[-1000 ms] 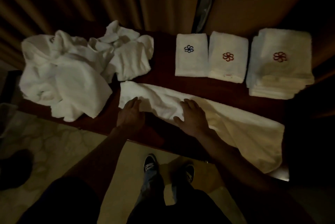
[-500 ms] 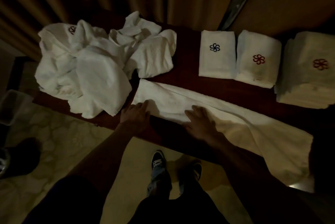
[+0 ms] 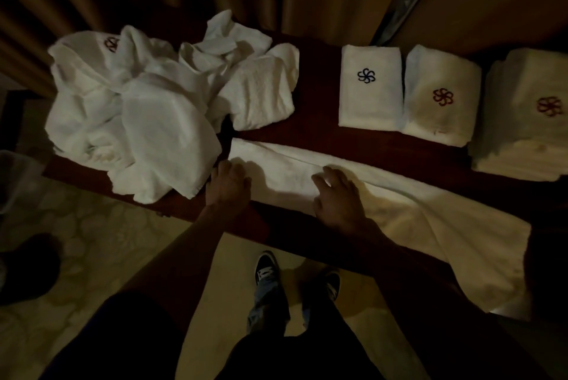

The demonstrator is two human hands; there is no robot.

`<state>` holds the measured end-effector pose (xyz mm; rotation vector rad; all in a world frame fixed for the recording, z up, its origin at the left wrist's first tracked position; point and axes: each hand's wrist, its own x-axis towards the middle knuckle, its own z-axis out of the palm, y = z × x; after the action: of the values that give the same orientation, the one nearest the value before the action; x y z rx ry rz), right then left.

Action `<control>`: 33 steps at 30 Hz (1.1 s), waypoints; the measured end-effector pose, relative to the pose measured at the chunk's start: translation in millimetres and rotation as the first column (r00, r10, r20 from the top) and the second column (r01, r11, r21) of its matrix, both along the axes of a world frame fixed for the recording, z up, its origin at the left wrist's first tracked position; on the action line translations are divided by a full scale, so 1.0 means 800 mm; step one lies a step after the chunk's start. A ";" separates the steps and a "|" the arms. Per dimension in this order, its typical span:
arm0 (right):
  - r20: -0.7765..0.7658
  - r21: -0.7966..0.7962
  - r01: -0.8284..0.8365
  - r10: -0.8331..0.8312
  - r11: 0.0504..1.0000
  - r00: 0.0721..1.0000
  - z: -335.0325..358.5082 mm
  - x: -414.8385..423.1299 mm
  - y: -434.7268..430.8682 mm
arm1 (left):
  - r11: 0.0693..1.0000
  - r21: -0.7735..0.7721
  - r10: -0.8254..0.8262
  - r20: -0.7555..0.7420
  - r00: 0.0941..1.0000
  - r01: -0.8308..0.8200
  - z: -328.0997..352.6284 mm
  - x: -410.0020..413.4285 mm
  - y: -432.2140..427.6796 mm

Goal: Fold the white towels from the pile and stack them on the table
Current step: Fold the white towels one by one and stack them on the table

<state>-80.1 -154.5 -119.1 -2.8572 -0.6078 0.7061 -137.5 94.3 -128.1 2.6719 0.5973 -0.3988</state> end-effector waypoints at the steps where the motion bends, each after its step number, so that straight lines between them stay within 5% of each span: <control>1: -0.044 -0.011 0.020 -0.021 1.000 0.999 -0.001 0.001 0.004 | 0.999 -0.034 0.031 0.023 0.999 -0.030 -0.002 0.000 0.002; 11: -0.039 -0.016 0.086 -0.086 0.996 0.996 0.004 0.016 0.064 | 0.906 -0.282 0.346 0.070 0.936 -0.314 0.007 0.004 0.015; 28: -0.055 0.210 0.341 -0.337 0.917 0.940 0.004 0.050 0.120 | 0.905 -0.220 0.401 0.151 0.903 -0.365 0.004 -0.001 0.036; 33: -0.113 0.148 0.347 -0.333 0.926 0.936 0.001 0.059 0.131 | 0.892 -0.171 0.441 0.132 0.888 -0.418 -0.004 0.003 0.036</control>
<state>-32.7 -49.9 -118.3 -2.6606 -0.1402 0.6790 -134.7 123.0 -131.7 2.3193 1.0385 -0.0829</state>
